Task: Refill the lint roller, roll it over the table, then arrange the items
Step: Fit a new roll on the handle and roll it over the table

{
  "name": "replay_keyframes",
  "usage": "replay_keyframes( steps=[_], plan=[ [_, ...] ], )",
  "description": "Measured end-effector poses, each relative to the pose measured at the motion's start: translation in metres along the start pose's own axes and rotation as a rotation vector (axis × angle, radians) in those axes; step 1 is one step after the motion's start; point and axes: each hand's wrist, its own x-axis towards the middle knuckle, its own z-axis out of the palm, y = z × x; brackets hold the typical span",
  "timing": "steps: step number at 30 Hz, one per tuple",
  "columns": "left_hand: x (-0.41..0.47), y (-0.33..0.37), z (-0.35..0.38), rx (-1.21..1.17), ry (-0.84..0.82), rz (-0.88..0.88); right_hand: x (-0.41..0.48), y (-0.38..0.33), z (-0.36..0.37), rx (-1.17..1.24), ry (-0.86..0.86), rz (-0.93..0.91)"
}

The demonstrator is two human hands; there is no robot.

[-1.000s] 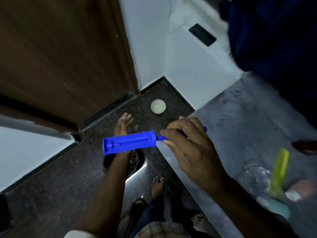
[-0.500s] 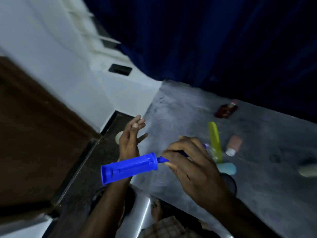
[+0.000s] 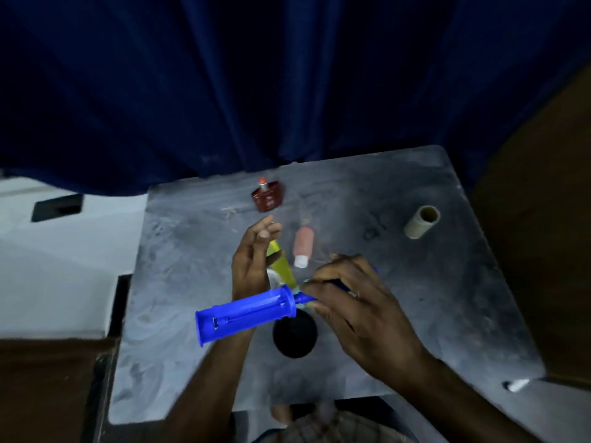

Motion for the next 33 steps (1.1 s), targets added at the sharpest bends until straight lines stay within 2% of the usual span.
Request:
replay_keyframes(
  steps=[5,8,13,18,23,27,30,31,33],
  plan=[
    [0.014,-0.012,0.082,0.076,-0.189,-0.013,-0.025,0.049,-0.029,-0.028,0.061,0.103],
    [0.018,-0.016,0.131,0.185,-0.366,0.096,-0.039,0.077,-0.042,-0.051,0.099,0.159],
    [0.036,-0.030,0.207,0.414,-0.536,0.289,-0.058,0.113,-0.064,-0.064,0.153,0.240],
    [0.042,-0.048,0.262,0.674,-0.590,0.468,-0.070,0.135,-0.083,-0.117,0.165,0.303],
    [0.052,-0.066,0.282,0.886,-0.669,0.490,-0.073,0.147,-0.094,-0.146,0.157,0.323],
    [0.061,-0.070,0.274,0.887,-0.620,0.530,-0.069,0.152,-0.100,-0.142,0.161,0.315],
    [0.063,-0.065,0.256,0.743,-0.425,0.561,-0.062,0.153,-0.105,-0.136,0.167,0.291],
    [0.062,-0.061,0.250,0.663,-0.337,0.501,-0.058,0.153,-0.107,-0.140,0.172,0.283],
    [0.063,-0.049,0.233,0.434,-0.198,0.253,-0.050,0.154,-0.112,-0.149,0.184,0.274]
  ],
)
